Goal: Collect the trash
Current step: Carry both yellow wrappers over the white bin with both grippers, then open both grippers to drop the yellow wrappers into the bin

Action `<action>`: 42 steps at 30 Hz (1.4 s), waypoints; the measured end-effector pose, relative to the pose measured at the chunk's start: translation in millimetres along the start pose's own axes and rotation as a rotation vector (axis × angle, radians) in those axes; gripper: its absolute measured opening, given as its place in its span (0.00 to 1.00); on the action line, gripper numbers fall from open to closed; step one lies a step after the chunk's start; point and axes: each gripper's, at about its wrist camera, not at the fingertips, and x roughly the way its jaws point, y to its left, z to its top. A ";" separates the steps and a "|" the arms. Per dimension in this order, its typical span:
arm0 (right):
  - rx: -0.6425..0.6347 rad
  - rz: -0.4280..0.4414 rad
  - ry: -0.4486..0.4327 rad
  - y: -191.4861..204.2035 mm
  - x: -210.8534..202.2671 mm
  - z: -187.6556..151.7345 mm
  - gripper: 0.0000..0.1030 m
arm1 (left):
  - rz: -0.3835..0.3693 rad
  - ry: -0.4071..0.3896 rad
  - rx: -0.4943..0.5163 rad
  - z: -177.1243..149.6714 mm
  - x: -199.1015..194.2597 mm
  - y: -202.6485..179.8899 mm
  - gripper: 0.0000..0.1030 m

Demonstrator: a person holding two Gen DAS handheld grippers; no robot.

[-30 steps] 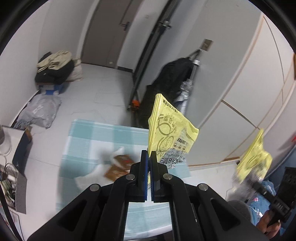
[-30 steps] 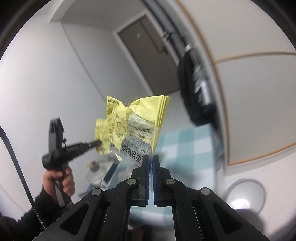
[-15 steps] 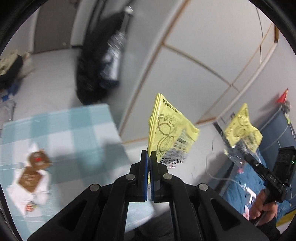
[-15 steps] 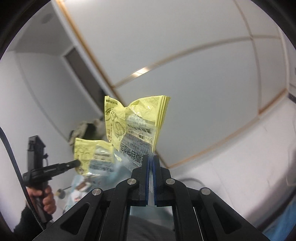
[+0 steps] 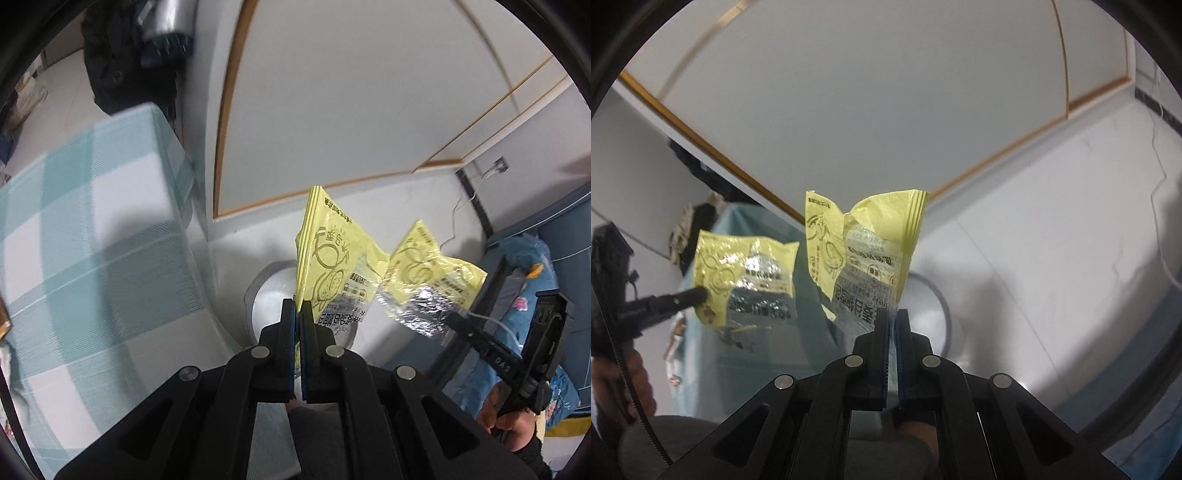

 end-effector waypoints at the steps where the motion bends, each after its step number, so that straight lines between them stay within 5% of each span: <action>1: 0.008 0.000 0.023 -2.9 9.7 3.0 0.03 | 0.003 0.013 0.002 1.1 6.5 -0.3 0.00; 14: 0.062 -0.013 0.291 -25.3 112.7 -18.0 0.07 | 0.094 0.110 0.038 9.9 49.3 -20.4 0.00; 19: 0.061 0.007 0.315 -30.5 118.7 -18.2 0.21 | 0.101 0.146 0.030 17.2 67.6 -23.7 0.00; 22: 0.040 0.009 0.282 -31.8 113.6 -16.1 0.36 | 0.095 0.169 0.031 19.2 77.0 -30.9 0.00; 34: 0.109 0.043 0.090 -45.4 57.5 -0.9 0.59 | 0.119 0.266 0.065 16.6 104.2 -46.6 0.00; 42: 0.113 0.071 0.039 -43.2 48.7 1.8 0.68 | 0.139 0.353 0.076 9.4 120.6 -50.7 0.00</action>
